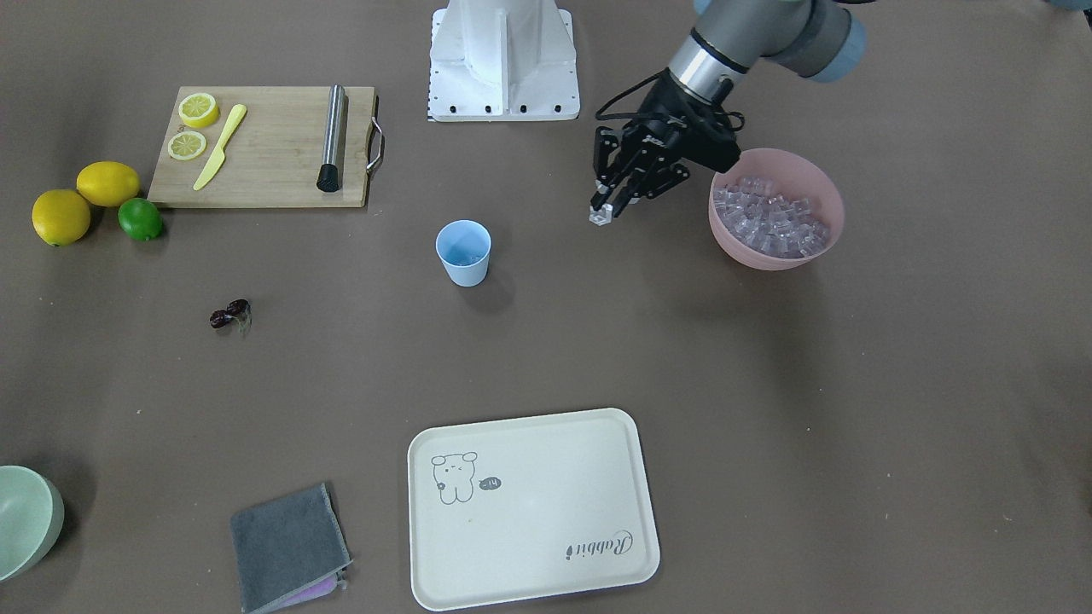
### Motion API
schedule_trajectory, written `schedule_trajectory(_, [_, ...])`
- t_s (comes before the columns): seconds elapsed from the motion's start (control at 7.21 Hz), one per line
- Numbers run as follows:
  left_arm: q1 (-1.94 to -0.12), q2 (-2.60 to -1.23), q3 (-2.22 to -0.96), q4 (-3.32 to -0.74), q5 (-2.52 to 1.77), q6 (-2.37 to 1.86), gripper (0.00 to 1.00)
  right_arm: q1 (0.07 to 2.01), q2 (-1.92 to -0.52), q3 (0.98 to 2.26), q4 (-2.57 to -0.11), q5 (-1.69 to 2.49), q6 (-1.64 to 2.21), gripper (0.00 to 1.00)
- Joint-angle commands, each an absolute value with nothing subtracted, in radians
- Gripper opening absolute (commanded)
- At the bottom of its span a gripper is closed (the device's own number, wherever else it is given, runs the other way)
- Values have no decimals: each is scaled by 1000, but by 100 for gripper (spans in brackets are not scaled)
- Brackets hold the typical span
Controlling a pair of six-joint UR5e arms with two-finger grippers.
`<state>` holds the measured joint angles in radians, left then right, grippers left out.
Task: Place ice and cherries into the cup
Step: 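Carry the second ice cube with the left gripper over the cup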
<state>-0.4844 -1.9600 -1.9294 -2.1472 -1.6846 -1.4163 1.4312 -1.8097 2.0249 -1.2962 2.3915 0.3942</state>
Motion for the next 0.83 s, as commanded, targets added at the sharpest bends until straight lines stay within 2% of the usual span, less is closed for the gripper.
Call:
schedule_trajectory(0.0, [-367, -2093, -1840, -2134, -1495, -1491, 0, 1431, -1810, 2025, -1296, 2391, 396, 100])
schedule_trajectory(0.42, [-324, -2222, -1714, -2134, -1401, -1551, 0, 1427, -1810, 2023, -1296, 2391, 394, 100])
schedule_trajectory(0.69, [-322, -2238, -1691, -2134, -1390, -1551, 0, 1424, -1806, 2014, -1296, 2391, 394, 100])
